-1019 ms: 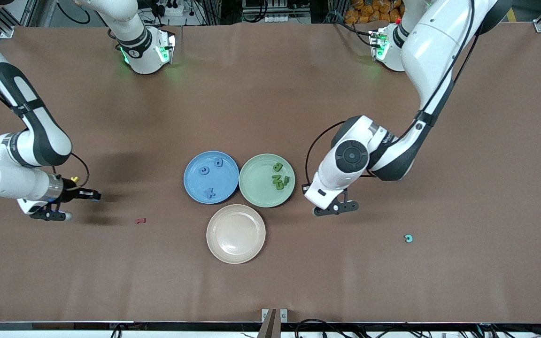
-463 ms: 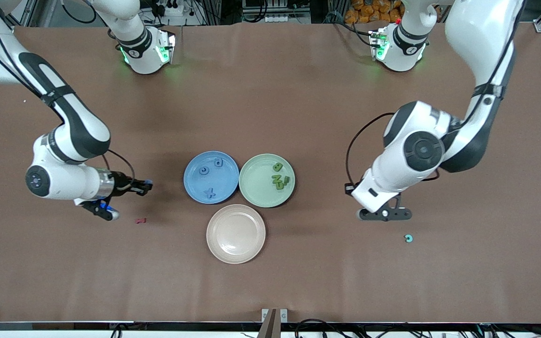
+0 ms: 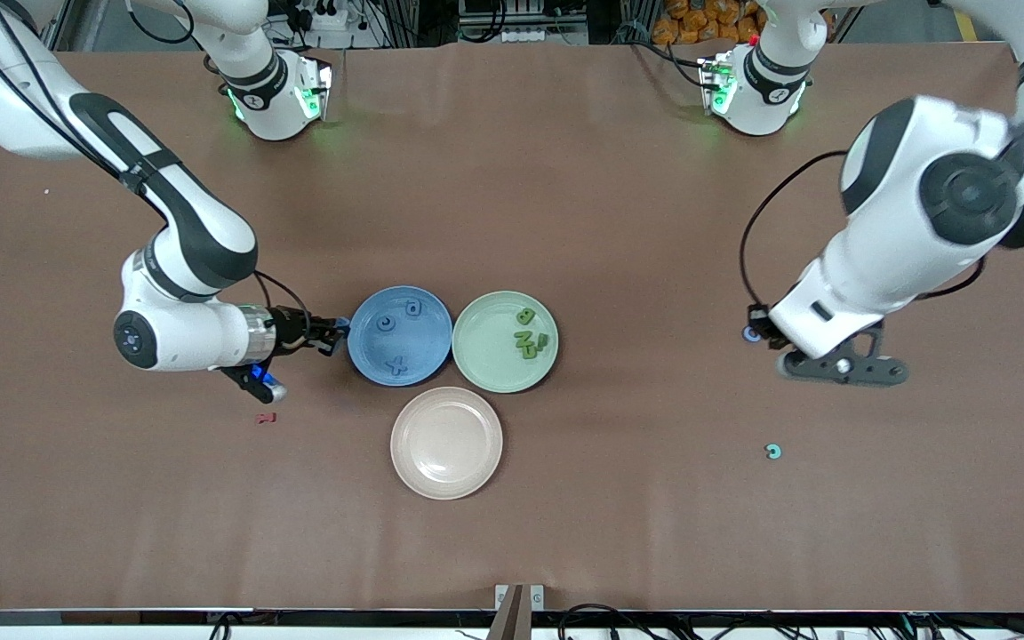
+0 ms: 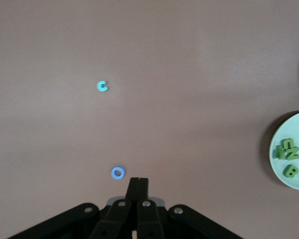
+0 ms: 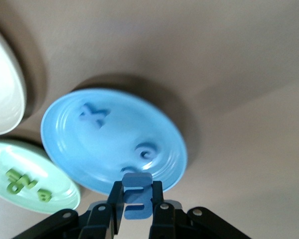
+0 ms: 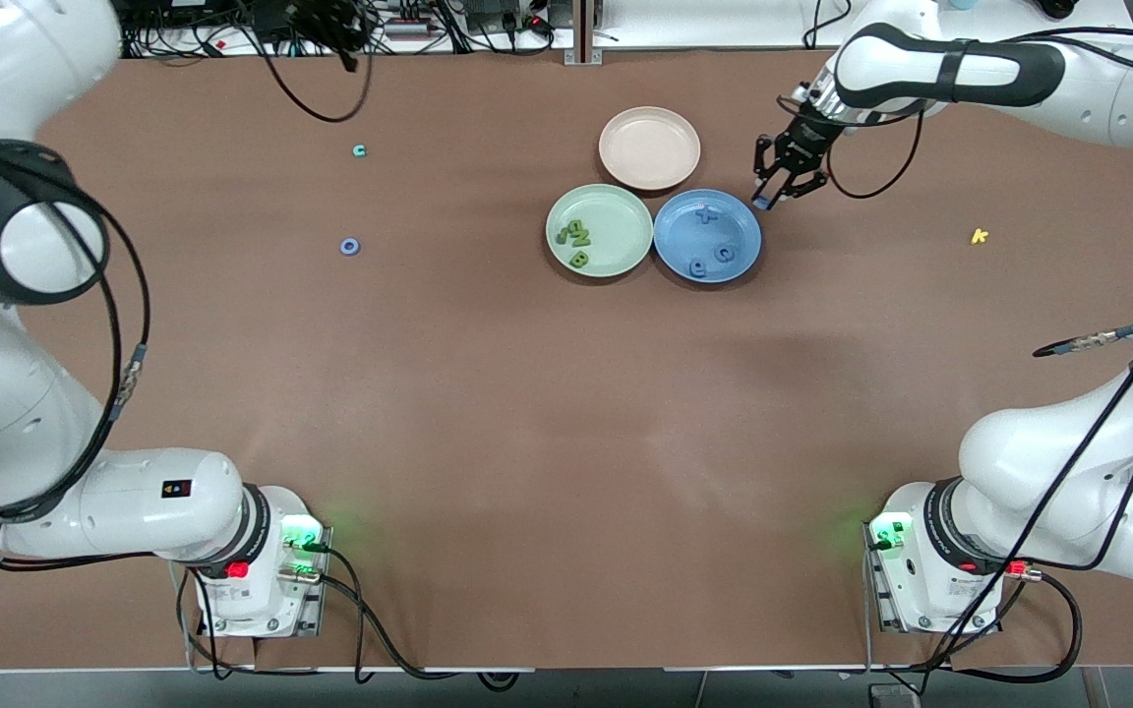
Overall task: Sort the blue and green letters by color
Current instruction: 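Drop the 3 on the blue plate while the left gripper withdraws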
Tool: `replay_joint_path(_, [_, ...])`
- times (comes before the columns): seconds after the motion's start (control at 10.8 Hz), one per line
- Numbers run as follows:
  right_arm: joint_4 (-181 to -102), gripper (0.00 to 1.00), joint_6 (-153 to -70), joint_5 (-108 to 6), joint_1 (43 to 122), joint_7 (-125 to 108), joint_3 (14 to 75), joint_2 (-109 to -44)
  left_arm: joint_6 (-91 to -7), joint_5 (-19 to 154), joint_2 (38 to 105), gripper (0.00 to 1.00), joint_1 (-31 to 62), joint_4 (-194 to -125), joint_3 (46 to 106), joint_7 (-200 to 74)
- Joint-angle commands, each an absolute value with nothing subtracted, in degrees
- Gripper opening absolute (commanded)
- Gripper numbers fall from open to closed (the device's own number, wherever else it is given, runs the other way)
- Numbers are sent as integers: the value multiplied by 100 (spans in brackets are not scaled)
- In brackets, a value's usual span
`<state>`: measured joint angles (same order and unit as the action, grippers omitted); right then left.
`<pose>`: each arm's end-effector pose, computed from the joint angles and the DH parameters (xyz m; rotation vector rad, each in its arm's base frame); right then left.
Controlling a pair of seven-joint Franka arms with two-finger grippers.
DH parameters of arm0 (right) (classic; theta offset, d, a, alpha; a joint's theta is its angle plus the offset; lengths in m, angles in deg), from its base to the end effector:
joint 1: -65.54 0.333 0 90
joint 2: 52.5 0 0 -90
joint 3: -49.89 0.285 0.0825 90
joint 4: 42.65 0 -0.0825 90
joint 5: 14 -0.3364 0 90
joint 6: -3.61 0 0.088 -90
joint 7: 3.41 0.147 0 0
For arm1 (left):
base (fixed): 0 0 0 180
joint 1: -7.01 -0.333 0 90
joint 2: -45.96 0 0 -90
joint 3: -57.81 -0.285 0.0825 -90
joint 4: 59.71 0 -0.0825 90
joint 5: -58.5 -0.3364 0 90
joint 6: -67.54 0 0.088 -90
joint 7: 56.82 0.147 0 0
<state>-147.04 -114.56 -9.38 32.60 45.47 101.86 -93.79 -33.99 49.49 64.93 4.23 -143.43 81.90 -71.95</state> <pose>0.5384 0.1616 0.2260 -2.6748 0.7470 0.6285 0.5749 -0.1732 0.4476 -3.1186 0.1839 -0.0231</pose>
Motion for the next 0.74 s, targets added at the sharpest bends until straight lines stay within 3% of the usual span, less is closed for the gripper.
replay_joint_path(0.0, [-14654, 0, -11722, -1312, 3617, 5017, 10201, -9424, -2872, 5059, 5881, 0, 340, -14470, 8155, -7018])
replay_joint_path(0.09, [-14654, 0, -11941, -1303, 3836, 5272, 10175, -9424, -2644, 5051, 5714, 12, 332, -14470, 8146, -6974])
replay_joint_path(0.19, [-14654, 23, -12091, -1294, 4047, 5397, 10053, -9424, -2442, 5111, 5538, 22, 184, -14470, 8154, -6826])
replay_joint_path(0.28, [-14662, 83, -12128, -1251, 4232, 5407, 9912, -9424, -2283, 5286, 5363, 32, -9, -14470, 8163, -6738])
replay_joint_path(0.37, [-14662, 100, -12128, -1241, 4330, 5407, 9841, -9424, -2186, 5436, 5230, 56, -116, -14470, 8155, -6737])
replay_joint_path(0.46, [-14662, 100, -12128, -1224, 4339, 5407, 9832, -9424, -2080, 5437, 5081, 73, -213, -14470, 8155, -6693])
replay_joint_path(0.65, [-14645, 100, -12119, -1206, 4340, 5363, 9797, -9424, -1913, 5472, 4835, 91, -371, -14470, 8155, -6220])
